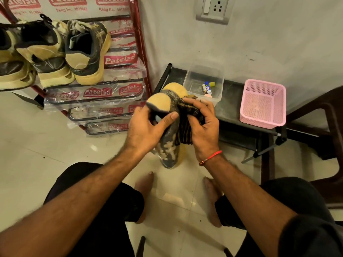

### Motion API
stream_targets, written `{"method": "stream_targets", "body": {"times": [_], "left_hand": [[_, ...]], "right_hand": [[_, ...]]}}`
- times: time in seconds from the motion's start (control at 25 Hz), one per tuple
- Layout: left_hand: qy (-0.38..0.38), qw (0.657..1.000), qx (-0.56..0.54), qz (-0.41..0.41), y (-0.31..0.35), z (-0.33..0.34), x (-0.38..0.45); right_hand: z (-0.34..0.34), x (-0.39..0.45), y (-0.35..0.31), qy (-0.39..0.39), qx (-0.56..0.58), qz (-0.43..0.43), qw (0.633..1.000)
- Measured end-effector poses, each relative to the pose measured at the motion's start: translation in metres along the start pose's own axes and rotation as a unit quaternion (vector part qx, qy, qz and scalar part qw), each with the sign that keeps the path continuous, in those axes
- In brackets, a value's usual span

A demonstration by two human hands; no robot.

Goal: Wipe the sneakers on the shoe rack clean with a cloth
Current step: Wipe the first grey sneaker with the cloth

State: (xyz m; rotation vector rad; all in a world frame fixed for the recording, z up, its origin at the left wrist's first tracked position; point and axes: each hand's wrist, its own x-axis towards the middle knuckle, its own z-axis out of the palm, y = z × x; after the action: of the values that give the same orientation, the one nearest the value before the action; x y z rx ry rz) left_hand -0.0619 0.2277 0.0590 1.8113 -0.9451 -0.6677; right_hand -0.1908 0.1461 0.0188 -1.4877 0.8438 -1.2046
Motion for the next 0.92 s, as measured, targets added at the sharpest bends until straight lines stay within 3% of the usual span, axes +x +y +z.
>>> {"method": "stream_targets", "body": {"times": [0.08,0.12,0.24,0.36,0.44,0.52,0.64,0.8,0.92], "left_hand": [[0.068,0.966,0.204,0.141,-0.004,0.002,0.000],[0.088,0.947,0.258,0.167,-0.003,0.004,0.000],[0.130,0.879,0.418,0.189,0.000,0.002,0.000],[0.079,0.846,0.475,0.227,-0.004,-0.012,0.007],[0.061,0.865,0.422,0.263,-0.012,-0.023,0.015],[0.061,0.919,0.278,0.271,-0.023,-0.026,0.022],[0.088,0.973,0.104,0.188,-0.031,-0.022,0.029],[0.147,0.987,-0.070,0.008,-0.026,-0.029,0.041],[0.169,0.983,-0.068,-0.019,-0.030,-0.039,0.048]], "right_hand": [[0.005,-0.002,0.003,0.013,0.066,0.032,0.997],[0.008,-0.002,0.005,0.018,0.097,0.047,0.994],[0.017,-0.001,0.009,0.030,0.154,0.073,0.985],[0.020,0.004,0.006,0.030,0.113,0.048,0.992],[0.019,0.007,0.000,0.006,0.064,0.004,0.998],[0.018,0.007,-0.008,-0.036,0.009,-0.031,0.999],[0.014,0.006,-0.013,-0.116,-0.089,-0.070,0.987],[0.014,-0.028,-0.008,-0.223,-0.259,-0.208,0.916],[0.015,-0.048,-0.005,-0.304,-0.324,-0.295,0.846]]}}
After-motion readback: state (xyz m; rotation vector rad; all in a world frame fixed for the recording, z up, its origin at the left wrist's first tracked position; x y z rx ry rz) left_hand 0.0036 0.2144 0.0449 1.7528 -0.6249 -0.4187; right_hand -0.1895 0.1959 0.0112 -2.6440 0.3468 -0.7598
